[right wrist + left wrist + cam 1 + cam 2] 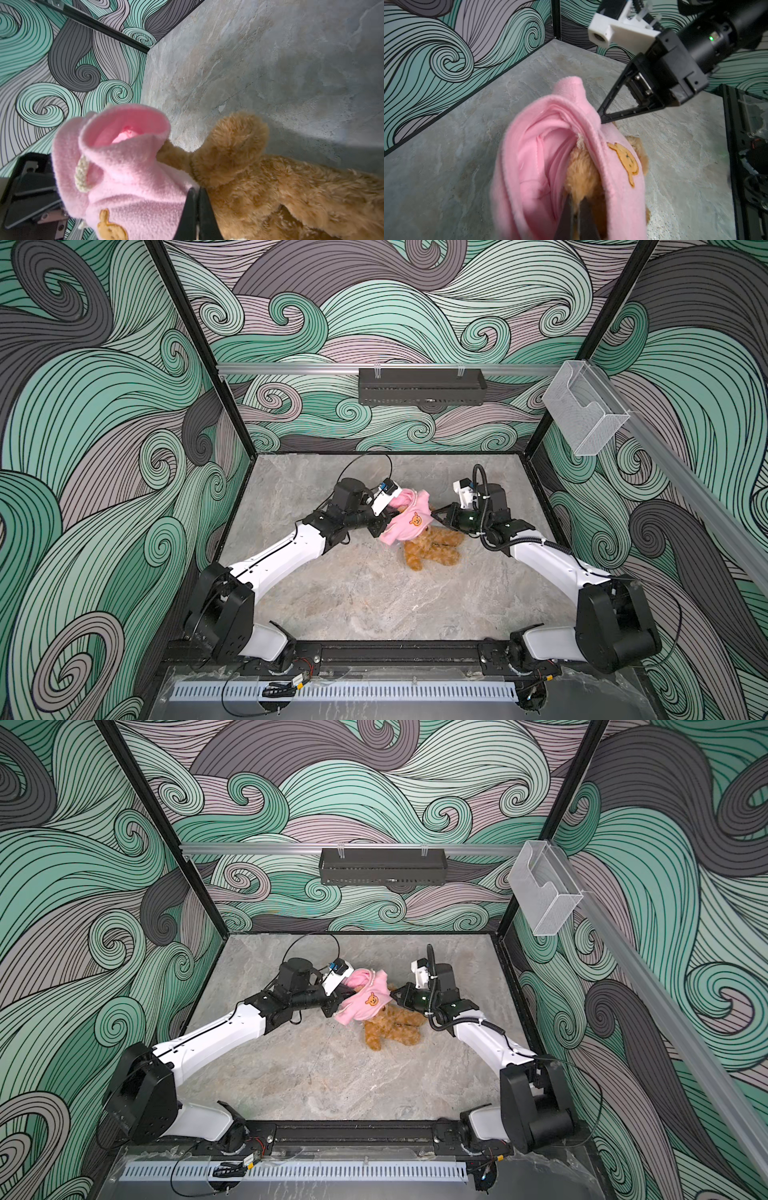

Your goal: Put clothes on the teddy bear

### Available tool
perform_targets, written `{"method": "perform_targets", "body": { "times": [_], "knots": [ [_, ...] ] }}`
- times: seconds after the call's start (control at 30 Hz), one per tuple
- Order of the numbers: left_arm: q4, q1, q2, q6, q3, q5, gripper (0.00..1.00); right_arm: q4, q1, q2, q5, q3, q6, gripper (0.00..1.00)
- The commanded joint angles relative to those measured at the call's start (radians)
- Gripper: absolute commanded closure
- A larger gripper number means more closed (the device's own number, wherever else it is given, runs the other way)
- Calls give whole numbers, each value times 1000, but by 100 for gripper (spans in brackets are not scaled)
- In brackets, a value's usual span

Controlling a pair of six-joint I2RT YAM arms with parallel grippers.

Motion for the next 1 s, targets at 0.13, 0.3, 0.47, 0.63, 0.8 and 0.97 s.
{"method": "perform_targets", "body": {
  "times": [0.13,0.3,0.47,0.63,0.8,0.97],
  "knots": [
    [3,28,-42,-176,-23,-267,100,-110,-80,80,156,-37,-96,100],
    [-59,28,-23,-256,-1,-280,100,-154,-13,163,106,46,-145,99],
    [-187,28,58,-401,94,-151,100,-90,-5,112,6,60,-183,86],
    [-238,31,112,-601,127,-11,100,-38,42,-54,59,8,-239,76],
    [-174,70,171,-831,123,192,100,122,179,-162,92,-140,-268,72],
    [-78,124,210,-1044,99,345,100,310,294,-178,128,-275,-255,70]
  ]
}}
